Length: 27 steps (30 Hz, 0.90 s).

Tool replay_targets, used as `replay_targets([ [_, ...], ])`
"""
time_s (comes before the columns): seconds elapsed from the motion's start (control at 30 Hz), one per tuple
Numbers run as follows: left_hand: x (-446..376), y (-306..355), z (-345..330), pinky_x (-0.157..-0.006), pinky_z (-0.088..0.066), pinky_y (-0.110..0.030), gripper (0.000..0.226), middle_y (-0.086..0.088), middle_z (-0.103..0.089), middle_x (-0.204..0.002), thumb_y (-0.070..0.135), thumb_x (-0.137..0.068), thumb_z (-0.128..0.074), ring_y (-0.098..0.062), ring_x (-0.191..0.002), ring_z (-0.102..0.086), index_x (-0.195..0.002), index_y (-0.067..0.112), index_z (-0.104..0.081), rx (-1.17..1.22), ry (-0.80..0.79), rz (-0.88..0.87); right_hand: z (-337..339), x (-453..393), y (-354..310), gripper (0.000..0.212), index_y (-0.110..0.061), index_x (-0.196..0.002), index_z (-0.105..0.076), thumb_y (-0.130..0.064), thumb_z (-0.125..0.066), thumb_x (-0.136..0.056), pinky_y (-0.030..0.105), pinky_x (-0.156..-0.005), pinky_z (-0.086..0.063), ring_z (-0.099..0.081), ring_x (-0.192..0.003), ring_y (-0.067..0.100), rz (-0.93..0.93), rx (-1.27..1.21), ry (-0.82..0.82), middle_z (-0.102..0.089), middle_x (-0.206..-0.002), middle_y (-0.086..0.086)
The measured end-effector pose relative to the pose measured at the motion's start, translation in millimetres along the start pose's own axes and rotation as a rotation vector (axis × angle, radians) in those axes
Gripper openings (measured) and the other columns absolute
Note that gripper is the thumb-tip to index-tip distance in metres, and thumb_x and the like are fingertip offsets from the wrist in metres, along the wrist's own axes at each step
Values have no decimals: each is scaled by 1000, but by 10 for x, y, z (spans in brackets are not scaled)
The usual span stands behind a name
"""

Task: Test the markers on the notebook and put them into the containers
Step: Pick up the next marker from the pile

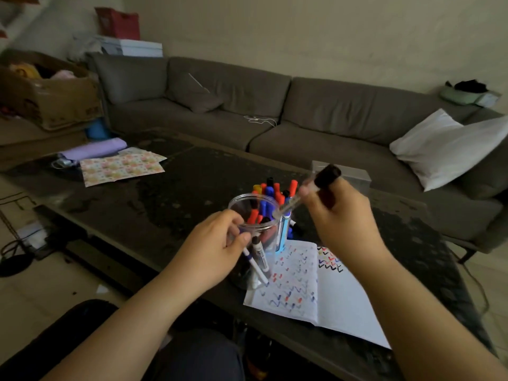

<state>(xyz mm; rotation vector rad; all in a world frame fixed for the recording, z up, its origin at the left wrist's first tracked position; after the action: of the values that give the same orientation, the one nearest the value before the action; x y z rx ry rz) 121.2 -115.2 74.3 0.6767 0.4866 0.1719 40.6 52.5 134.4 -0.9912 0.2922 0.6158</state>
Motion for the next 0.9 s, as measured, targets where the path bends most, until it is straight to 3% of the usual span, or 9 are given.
replay_targets([
  [0.1, -31, -68, -26, -63, -40, -12, 23, 15, -50, -89, 26, -89, -59, 0, -80, -54, -112, 25, -53, -20, -13, 55, -175, -179, -35, 6, -27, -98, -54, -30, -56, -93, 0, -52, -37, -53, -63, -16, -70, -40, -66, -56, -77, -15],
  [0.2, -9, -97, -79, -65, -41, -12, 24, 14, -52, -91, 27, -90, -58, -1, -82, -54, -113, 24, -53, -14, -46, 67, -577, -197, 130, 18, -20, -108, -55, -31, -53, -95, 7, -47, -40, -57, -63, -2, -225, 12, -304, -59, -85, -8],
  [0.3, 32, -133, -138, -66, -41, -12, 22, 14, -55, -90, 27, -90, -58, -1, -82, -55, -111, 25, -54, -9, -83, 59, -809, -167, 249, 26, -13, -114, -58, -29, -56, -94, 17, -64, -45, -59, -78, 11, -204, 163, -428, -62, -98, 3],
  [0.43, 50, -143, -221, -65, -42, -12, 17, 14, -57, -88, 28, -90, -57, 1, -80, -55, -107, 28, -54, -9, -97, 48, -766, -181, 247, 33, -23, -119, -56, -33, -62, -89, 12, -64, -40, -51, -79, 6, -113, 163, -372, -51, -103, -5],
  [0.53, 59, -70, -345, -63, -44, -12, 11, 14, -56, -81, 27, -89, -58, 2, -75, -56, -100, 29, -56, 9, -123, 17, -609, -168, 364, 22, -31, -111, -55, -31, -62, -90, 12, -67, -41, -52, -80, 3, -107, 91, -268, -53, -98, -9],
  [0.67, 97, 12, -648, -66, -45, -12, 15, 16, -58, -83, 31, -90, -58, 3, -75, -57, -104, 29, -55, 18, -200, -13, -377, -82, 837, 21, -27, -113, -57, -28, -59, -92, 15, -66, -46, -56, -81, 5, -291, 85, -178, -58, -92, -9],
  [0.8, 92, 58, -1001, -77, -47, -15, 21, 17, -55, -90, 32, -91, -55, 3, -84, -55, -111, 31, -53, 25, -274, 14, -239, 77, 1437, 26, -23, -118, -56, -27, -58, -93, 15, -64, -40, -55, -79, 5, -498, 166, -210, -57, -90, -9],
  [0.9, 11, 119, -1253, -79, -45, -15, 18, 16, -53, -89, 28, -91, -55, -1, -88, -56, -109, 29, -54, 22, -311, 8, -207, 128, 1790, 26, -23, -119, -56, -28, -57, -94, 17, -66, -42, -54, -76, 4, -558, 217, -247, -60, -101, -6],
])
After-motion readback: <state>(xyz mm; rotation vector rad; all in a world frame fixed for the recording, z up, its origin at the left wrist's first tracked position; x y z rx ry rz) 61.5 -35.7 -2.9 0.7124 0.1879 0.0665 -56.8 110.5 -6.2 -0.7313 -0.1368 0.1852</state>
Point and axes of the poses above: each hand's wrist, its own x-axis away from the middle knuckle, its own z-axis out of the back of the hand, y = z × x, the point moved 6 cm from there along -x, towards the middle knuckle
